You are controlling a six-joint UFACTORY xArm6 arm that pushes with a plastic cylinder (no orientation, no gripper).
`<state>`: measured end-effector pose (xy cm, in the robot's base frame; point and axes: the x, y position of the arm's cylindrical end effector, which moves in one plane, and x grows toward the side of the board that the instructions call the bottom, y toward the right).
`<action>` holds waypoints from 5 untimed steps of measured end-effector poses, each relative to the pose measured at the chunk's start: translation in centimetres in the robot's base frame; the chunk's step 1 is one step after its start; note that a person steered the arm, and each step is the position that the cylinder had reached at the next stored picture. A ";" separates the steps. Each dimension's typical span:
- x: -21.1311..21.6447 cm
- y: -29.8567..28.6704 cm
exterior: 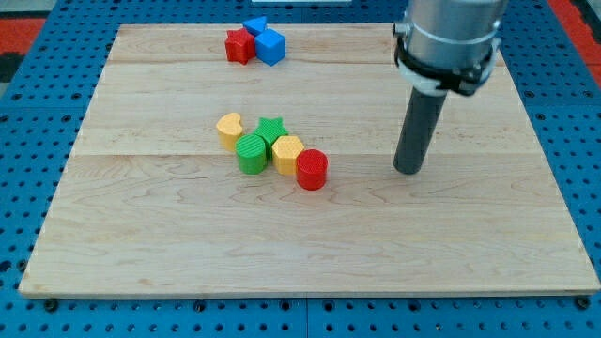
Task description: Push the red circle into the hexagon and green circle
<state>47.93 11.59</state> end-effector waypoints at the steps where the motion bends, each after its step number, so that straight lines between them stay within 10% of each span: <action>1: 0.4 -6.5; 5: 4.5 -13.3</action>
<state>52.39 -1.70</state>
